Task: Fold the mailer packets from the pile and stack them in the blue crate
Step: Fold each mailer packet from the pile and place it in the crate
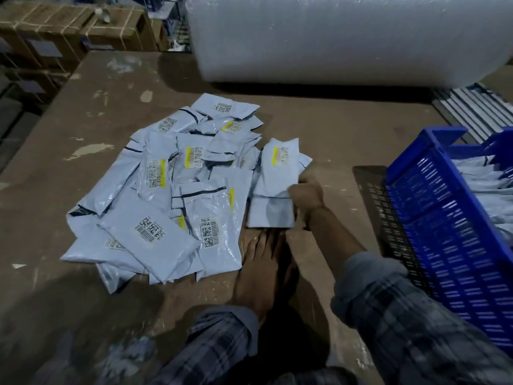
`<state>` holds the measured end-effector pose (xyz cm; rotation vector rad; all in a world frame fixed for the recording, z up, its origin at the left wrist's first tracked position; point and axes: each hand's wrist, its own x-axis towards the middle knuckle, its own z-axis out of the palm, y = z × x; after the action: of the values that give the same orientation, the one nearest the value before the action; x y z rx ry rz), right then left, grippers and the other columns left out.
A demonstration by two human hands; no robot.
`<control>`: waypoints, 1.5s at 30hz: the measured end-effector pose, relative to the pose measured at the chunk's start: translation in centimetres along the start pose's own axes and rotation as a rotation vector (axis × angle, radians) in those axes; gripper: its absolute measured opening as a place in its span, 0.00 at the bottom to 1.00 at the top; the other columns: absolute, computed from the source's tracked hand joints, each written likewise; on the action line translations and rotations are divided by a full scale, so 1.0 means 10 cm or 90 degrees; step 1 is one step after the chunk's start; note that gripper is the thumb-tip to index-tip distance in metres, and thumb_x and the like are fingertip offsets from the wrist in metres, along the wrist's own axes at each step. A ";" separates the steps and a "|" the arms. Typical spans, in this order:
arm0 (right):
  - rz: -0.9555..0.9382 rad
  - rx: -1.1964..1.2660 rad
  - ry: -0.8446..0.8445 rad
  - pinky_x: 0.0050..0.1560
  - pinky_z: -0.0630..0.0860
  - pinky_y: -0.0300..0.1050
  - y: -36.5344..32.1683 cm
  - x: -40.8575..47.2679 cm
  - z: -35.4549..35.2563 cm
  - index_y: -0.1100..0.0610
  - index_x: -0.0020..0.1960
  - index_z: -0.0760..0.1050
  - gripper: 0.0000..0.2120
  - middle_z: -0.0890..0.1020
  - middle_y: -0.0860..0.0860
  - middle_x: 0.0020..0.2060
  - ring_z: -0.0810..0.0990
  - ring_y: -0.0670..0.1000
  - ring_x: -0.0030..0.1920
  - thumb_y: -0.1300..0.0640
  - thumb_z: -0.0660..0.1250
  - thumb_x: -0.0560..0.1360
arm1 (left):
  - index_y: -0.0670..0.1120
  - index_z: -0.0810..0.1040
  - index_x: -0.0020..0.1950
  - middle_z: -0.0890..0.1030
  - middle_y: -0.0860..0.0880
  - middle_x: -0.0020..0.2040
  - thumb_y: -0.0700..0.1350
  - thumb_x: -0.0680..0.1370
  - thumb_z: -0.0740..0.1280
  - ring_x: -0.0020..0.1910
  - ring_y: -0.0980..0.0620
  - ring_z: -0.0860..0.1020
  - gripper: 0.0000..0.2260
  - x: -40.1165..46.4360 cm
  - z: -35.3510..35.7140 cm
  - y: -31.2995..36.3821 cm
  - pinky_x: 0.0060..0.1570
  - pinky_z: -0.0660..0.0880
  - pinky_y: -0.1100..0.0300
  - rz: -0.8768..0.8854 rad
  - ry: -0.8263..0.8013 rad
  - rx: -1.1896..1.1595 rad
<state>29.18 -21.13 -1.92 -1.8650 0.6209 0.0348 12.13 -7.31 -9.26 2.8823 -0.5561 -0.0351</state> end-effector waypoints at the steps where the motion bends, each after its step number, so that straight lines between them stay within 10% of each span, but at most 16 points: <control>1: -0.011 -0.010 0.014 0.53 0.80 0.54 0.06 -0.01 -0.16 0.57 0.45 0.81 0.11 0.84 0.54 0.46 0.82 0.57 0.50 0.57 0.65 0.64 | 0.42 0.53 0.87 0.55 0.41 0.86 0.59 0.87 0.47 0.85 0.41 0.53 0.32 0.00 0.01 0.01 0.82 0.52 0.43 -0.009 0.004 0.003; 4: -0.030 -0.077 0.075 0.52 0.79 0.51 0.25 -0.11 -0.73 0.58 0.51 0.84 0.22 0.84 0.55 0.46 0.81 0.58 0.49 0.56 0.60 0.62 | 0.42 0.56 0.86 0.58 0.44 0.86 0.58 0.87 0.52 0.85 0.44 0.54 0.31 -0.01 0.02 0.06 0.82 0.55 0.44 -0.037 0.047 -0.064; 11: 0.041 0.025 0.106 0.53 0.81 0.59 0.74 -0.23 -0.98 0.57 0.47 0.83 0.07 0.85 0.56 0.44 0.83 0.58 0.48 0.67 0.70 0.73 | 0.44 0.59 0.85 0.60 0.45 0.85 0.54 0.86 0.55 0.84 0.46 0.57 0.29 -0.01 0.02 0.06 0.81 0.57 0.45 -0.030 0.090 -0.084; 25: -0.055 -0.001 0.205 0.48 0.84 0.56 0.38 -0.15 -1.05 0.54 0.44 0.82 0.06 0.84 0.48 0.38 0.84 0.53 0.43 0.51 0.72 0.73 | 0.39 0.63 0.83 0.66 0.41 0.82 0.48 0.85 0.54 0.82 0.42 0.64 0.27 -0.07 0.04 0.09 0.80 0.62 0.44 -0.065 0.136 -0.168; 33: 0.023 0.067 0.070 0.51 0.83 0.61 0.91 -0.94 -1.90 0.56 0.51 0.80 0.08 0.84 0.54 0.49 0.83 0.58 0.51 0.63 0.63 0.84 | 0.39 0.57 0.85 0.59 0.40 0.85 0.47 0.86 0.52 0.85 0.42 0.57 0.27 -0.07 0.04 0.07 0.81 0.60 0.41 -0.042 0.154 -0.211; 45: 0.119 0.205 0.133 0.47 0.79 0.51 1.53 -1.46 -2.06 0.61 0.57 0.81 0.10 0.84 0.59 0.52 0.82 0.60 0.51 0.65 0.61 0.84 | 0.48 0.72 0.80 0.66 0.46 0.82 0.55 0.87 0.61 0.83 0.44 0.62 0.22 -0.52 0.00 0.48 0.78 0.64 0.44 0.337 0.077 -0.156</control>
<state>4.45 -37.29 -2.70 -1.5063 0.8889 -0.1325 5.52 -9.71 -8.35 2.4007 -1.1747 0.1402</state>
